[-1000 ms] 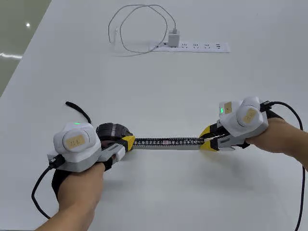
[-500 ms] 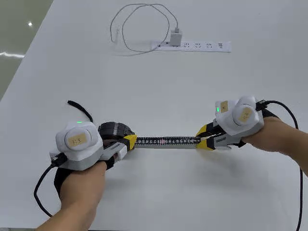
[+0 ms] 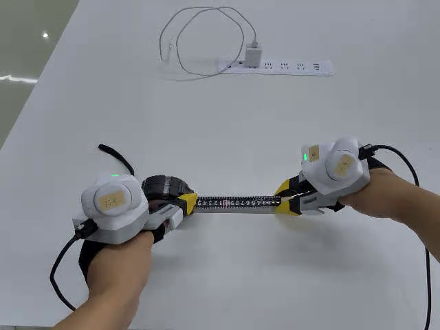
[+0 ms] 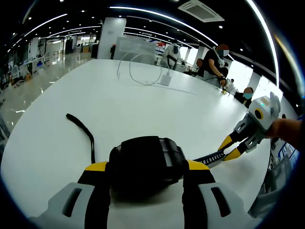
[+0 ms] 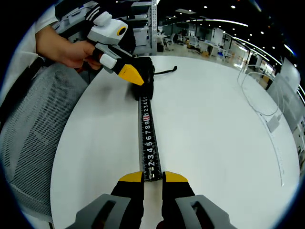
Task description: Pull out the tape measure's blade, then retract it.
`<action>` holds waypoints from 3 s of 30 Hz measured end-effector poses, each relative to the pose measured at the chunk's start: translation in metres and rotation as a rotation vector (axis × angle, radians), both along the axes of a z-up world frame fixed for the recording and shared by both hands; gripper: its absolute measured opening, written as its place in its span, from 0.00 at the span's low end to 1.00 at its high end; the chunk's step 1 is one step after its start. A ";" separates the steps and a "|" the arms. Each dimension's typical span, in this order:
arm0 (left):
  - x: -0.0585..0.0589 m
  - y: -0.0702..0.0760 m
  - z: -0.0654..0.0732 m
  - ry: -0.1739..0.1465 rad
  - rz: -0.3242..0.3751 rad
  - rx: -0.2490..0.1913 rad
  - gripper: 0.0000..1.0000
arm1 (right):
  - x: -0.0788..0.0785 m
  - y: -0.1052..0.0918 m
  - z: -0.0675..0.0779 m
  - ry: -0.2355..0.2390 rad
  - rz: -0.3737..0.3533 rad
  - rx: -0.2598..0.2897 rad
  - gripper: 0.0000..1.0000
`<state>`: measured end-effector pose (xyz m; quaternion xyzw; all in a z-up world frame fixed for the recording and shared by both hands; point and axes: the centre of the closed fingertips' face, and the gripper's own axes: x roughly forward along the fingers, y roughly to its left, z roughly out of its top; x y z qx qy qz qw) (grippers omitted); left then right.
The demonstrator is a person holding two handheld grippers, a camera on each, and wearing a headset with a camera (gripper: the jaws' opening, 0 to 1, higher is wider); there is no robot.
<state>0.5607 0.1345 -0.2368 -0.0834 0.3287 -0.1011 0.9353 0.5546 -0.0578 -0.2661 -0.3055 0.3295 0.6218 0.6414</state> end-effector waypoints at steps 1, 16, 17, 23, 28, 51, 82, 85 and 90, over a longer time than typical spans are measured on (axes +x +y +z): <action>0.000 0.000 0.000 0.000 0.000 0.000 0.57 | 0.000 0.001 0.000 0.000 0.000 0.001 0.10; 0.000 0.000 -0.001 0.003 0.001 -0.009 0.57 | -0.001 0.016 0.001 0.009 0.004 0.021 0.10; 0.000 0.000 -0.001 0.004 0.001 -0.011 0.57 | -0.001 0.017 0.001 0.013 0.001 0.024 0.10; 0.000 0.000 -0.001 0.004 0.003 -0.016 0.57 | 0.000 0.024 0.001 0.015 0.002 0.037 0.10; 0.000 0.000 0.000 0.005 0.004 -0.017 0.57 | 0.000 0.030 0.001 0.016 0.005 0.043 0.10; 0.001 0.000 -0.001 0.007 0.005 -0.022 0.57 | -0.001 0.057 0.000 0.037 -0.003 0.091 0.10; 0.001 0.001 -0.001 0.013 0.017 -0.050 0.57 | -0.004 0.093 0.000 0.051 -0.012 0.140 0.09; 0.001 0.000 0.000 0.013 0.016 -0.051 0.57 | -0.005 0.097 0.000 0.054 -0.010 0.143 0.09; 0.001 0.001 -0.001 0.014 0.016 -0.054 0.57 | -0.005 0.103 0.000 0.063 -0.014 0.153 0.09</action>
